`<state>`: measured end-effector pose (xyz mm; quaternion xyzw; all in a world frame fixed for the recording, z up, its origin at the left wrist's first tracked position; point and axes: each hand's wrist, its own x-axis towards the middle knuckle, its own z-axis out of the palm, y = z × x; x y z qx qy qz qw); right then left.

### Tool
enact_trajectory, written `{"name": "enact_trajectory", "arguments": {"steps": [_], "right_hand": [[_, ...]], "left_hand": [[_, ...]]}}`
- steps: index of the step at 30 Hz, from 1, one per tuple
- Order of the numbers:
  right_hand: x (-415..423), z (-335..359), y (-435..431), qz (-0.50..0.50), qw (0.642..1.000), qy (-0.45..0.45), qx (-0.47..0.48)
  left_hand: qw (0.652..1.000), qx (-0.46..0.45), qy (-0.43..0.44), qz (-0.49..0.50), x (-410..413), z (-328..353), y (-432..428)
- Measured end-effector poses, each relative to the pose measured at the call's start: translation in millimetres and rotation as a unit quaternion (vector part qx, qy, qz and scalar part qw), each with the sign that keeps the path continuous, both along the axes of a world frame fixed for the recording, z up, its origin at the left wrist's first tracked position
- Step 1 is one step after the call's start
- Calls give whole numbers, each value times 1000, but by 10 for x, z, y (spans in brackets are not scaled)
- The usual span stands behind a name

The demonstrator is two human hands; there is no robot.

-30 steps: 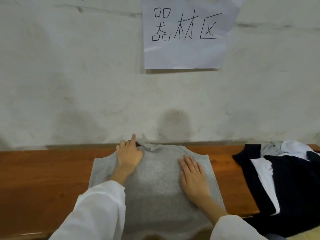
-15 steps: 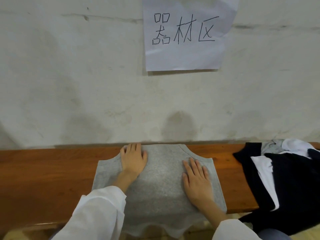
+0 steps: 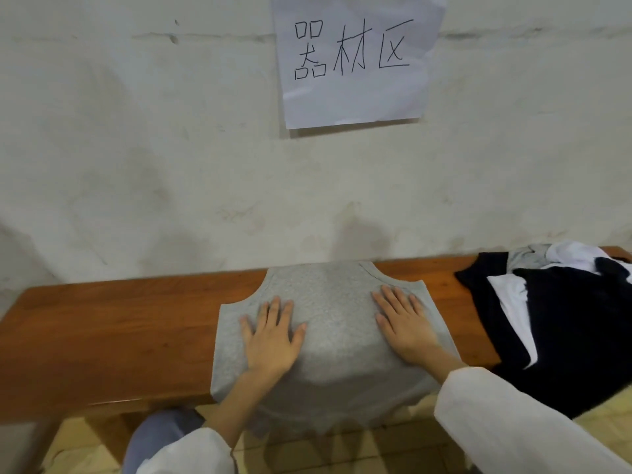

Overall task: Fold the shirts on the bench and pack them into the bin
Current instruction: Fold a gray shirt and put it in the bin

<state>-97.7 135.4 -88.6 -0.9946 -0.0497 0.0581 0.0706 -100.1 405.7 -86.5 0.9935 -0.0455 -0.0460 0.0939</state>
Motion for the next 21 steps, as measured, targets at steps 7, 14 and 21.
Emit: {"name": "enact_trajectory", "arguments": {"steps": [7,14,21], "right_hand": [[17,148,119,-46,999,22,3],[-152,39,113,-118,992,30,38],[-749,315,467,-9,937,-102,333]], "left_hand": [[999,30,29,-1,52,-24,22],[999,40,12,-11,54,9,-25],[956,-221,-151,-119,-613,10,-569]]}}
